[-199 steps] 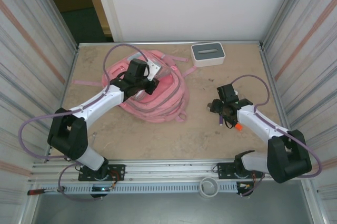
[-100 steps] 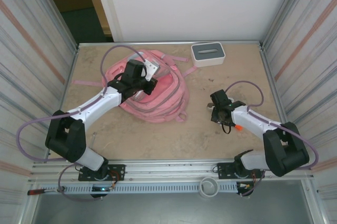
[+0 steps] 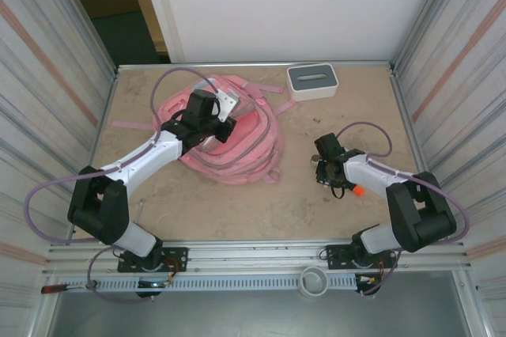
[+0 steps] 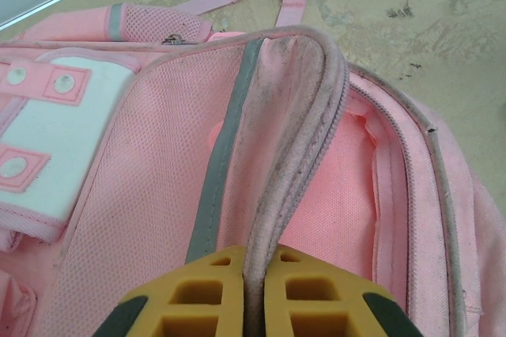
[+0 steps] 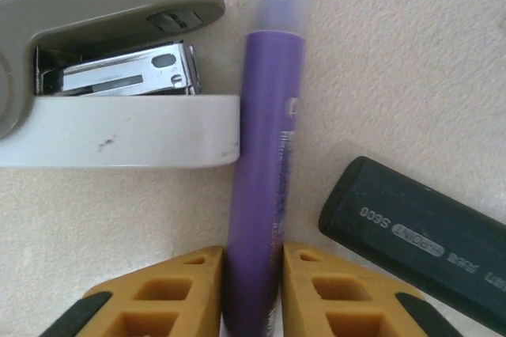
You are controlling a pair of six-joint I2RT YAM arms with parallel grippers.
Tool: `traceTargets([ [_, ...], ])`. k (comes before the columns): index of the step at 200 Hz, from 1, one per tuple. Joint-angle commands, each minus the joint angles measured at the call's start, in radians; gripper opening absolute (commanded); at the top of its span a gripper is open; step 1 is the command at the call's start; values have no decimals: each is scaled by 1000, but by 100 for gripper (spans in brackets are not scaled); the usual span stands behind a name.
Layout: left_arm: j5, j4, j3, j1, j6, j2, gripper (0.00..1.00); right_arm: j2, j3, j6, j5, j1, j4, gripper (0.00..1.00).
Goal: Pack books, pencil case, and school supplies into a backpack
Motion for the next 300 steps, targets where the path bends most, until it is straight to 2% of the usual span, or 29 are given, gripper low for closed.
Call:
traceTargets([
  [1,-27,2,-2,21,4,-40,1,37,13,-13,2,-13,33,17],
  [35,-30,-2,-5,21,0,-45,2,-20,19,-14,16,-13,7,6],
  [79,-19,9,-9,21,-8,-66,2,-226,81,-35,68,-11,-78,2],
  [96,-8,18,-9,24,-22,-72,0,-315,95,-66,34,4,-37,1],
  [124,41,27,4,38,-53,-87,0,-382,102,-88,-115,55,126,0],
  [151,128,45,27,83,-116,-100,0,-298,167,-101,-238,153,246,0],
  [180,221,56,56,111,-170,-98,0,-114,273,-57,-420,238,354,0],
  [206,233,50,72,112,-185,-91,0,35,327,67,-561,266,494,0],
  [238,237,54,81,112,-199,-91,0,188,389,200,-669,268,593,0],
  [269,255,63,63,112,-185,-103,0,267,443,265,-707,271,621,0],
  [300,262,88,48,112,-196,-106,0,319,500,347,-632,270,564,1],
])
